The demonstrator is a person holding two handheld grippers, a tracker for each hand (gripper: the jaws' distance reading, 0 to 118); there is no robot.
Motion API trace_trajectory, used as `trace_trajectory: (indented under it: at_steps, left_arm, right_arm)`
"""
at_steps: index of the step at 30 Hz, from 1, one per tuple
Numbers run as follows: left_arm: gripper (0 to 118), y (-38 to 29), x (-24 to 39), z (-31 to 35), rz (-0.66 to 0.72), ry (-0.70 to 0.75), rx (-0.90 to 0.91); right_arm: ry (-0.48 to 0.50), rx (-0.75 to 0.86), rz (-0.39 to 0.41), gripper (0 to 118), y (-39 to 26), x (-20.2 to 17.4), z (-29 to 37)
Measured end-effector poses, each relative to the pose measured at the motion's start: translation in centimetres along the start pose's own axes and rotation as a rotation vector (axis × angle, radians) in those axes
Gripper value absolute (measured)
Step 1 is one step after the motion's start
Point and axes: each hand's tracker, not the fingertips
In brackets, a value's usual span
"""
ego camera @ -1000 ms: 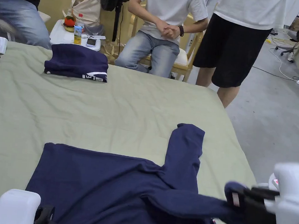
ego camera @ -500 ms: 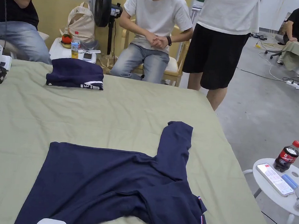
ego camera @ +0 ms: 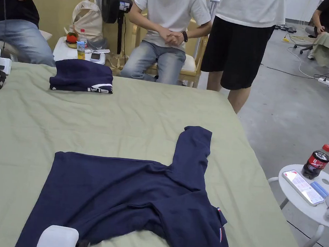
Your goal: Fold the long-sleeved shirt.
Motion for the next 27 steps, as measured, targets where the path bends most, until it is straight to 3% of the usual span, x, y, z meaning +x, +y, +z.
trace_trajectory:
  at_steps: [1,2,4,6,9,10,11,12,13,14,20,25,26,27]
  left_arm:
    - [0,0.0,0.0,-0.4,-0.001,-0.004,-0.008]
    - [0,0.0,0.0,-0.8,0.000,-0.011,-0.019]
    - [0,0.2,-0.1,-1.7,0.000,-0.023,-0.035]
    - [0,0.7,-0.4,-2.8,-0.001,-0.029,-0.045]
    - [0,1.7,-0.8,-4.4,-0.006,-0.043,-0.054]
    - [0,2.1,-0.9,-5.0,-0.009,-0.043,-0.056]
    - [0,2.5,-1.1,-5.6,-0.009,-0.045,-0.059]
    - [0,2.9,-1.2,-6.2,-0.009,-0.051,-0.060]
    - [0,3.2,-1.3,-6.7,-0.009,-0.050,-0.060]
    - [0,3.6,-1.5,-7.4,-0.006,-0.051,-0.062]
    - [0,4.7,-2.4,-10.7,-0.011,-0.037,-0.086]
    - [0,4.9,-3.6,-11.8,0.001,-0.011,-0.094]
    - [0,4.9,-4.0,-11.9,0.008,-0.008,-0.098]
    - [0,4.8,-4.5,-12.0,0.024,-0.002,-0.106]
  right_arm:
    - [0.106,-0.046,-0.041,1,0.2,0.5,-1.1]
    - [0.116,-0.078,-0.079,1,0.5,0.9,-2.0]
    - [0.063,-0.057,-0.050,0,2.1,2.2,-3.6]
    - [0.056,-0.036,-0.068,1,5.7,4.3,-5.8]
    - [0.112,-0.051,-0.130,1,12.2,8.9,-10.2]
    - [0.103,-0.074,-0.118,5,14.5,10.0,-12.5]
    - [0.089,-0.090,-0.104,20,15.8,11.8,-14.8]
    - [0.077,-0.106,-0.112,44,17.4,12.8,-17.2]
    - [0.069,-0.147,-0.116,58,18.6,13.6,-19.3]
    - [0.083,-0.212,-0.147,61,19.8,14.2,-21.9]
    - [0.130,-0.446,-0.137,61,21.9,13.6,-31.8]
    - [0.133,-0.494,-0.165,59,21.4,12.4,-35.6]
    - [0.080,-0.505,-0.112,46,21.2,12.2,-35.8]
    - [0.027,-0.474,-0.045,10,21.1,11.6,-35.1]
